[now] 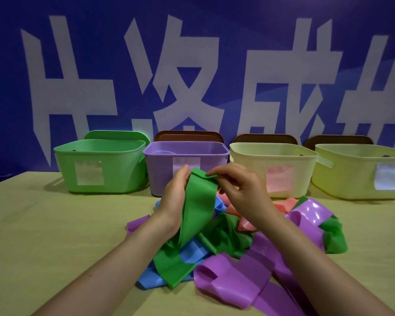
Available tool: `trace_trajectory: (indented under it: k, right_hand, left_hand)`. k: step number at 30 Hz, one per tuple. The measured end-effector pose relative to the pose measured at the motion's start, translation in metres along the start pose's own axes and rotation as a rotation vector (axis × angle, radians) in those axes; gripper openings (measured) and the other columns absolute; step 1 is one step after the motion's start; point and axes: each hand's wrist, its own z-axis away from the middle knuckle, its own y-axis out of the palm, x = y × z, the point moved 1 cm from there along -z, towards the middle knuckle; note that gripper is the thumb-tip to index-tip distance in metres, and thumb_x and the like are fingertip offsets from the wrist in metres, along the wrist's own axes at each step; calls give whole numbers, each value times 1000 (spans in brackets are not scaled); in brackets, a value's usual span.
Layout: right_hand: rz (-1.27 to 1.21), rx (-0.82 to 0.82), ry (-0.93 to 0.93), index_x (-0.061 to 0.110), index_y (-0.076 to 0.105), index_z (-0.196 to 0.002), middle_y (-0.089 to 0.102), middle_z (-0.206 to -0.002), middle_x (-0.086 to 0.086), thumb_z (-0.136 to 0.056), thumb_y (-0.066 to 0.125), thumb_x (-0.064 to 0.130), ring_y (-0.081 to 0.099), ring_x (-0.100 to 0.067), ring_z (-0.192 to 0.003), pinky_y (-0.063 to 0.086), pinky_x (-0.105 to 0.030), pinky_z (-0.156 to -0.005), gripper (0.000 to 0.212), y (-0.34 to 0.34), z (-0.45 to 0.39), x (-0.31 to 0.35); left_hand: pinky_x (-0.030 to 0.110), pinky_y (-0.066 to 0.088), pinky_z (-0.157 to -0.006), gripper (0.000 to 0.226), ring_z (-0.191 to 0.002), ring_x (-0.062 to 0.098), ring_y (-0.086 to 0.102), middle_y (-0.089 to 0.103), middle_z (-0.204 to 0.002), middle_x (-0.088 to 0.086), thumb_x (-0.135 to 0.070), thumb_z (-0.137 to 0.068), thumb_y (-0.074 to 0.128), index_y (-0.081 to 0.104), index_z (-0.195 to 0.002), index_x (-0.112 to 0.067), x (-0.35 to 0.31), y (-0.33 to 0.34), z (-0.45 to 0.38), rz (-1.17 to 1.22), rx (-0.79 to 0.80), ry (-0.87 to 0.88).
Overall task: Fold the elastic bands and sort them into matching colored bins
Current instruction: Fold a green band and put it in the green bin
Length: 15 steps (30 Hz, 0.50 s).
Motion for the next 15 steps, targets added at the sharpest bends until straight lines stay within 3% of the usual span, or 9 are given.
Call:
trace_trajectory:
  k: [2,5,9,12,15]
  right_hand:
    - [21,-5,-12,12,71,-98,58,-83,12,-89,57,0,61,-3,-66,47,-14,-66,21,0,0,-2]
    - [-13,-16,11,10,71,-97,61,-82,5,-89,57,-3,61,-5,-64,48,-17,-66,21,0,-1,-1]
    - [-385,-65,290,14,70,-92,67,-78,2,-92,51,-7,61,-7,-64,50,-18,-65,29,2,-2,10]
    - [-708,-88,509,14,72,-93,61,-75,-7,-94,56,12,56,-17,-67,50,-21,-62,16,6,-3,13]
    - [-661,-28,616,12,70,-84,57,-68,-8,-86,69,29,52,-16,-61,47,-20,-55,17,10,-2,13]
  left_hand:
    - [32,53,-74,53,-75,20,70,74,-82,9,-43,-98,40,78,-73,-17,-2,0,1,-17,45,15]
    - [25,53,-76,26,-87,19,69,74,-92,8,-30,-95,53,72,-92,-13,-4,-1,2,-130,23,131]
    - [27,53,-73,19,-80,19,68,73,-87,10,-20,-96,54,70,-93,-11,-1,0,2,-139,11,179]
    - [30,53,-78,20,-86,21,68,72,-94,14,-23,-97,53,70,-95,-12,-1,1,4,-206,-26,245]
    - [25,52,-71,22,-82,20,62,69,-91,17,-23,-97,51,67,-94,-8,2,2,4,-271,-43,315]
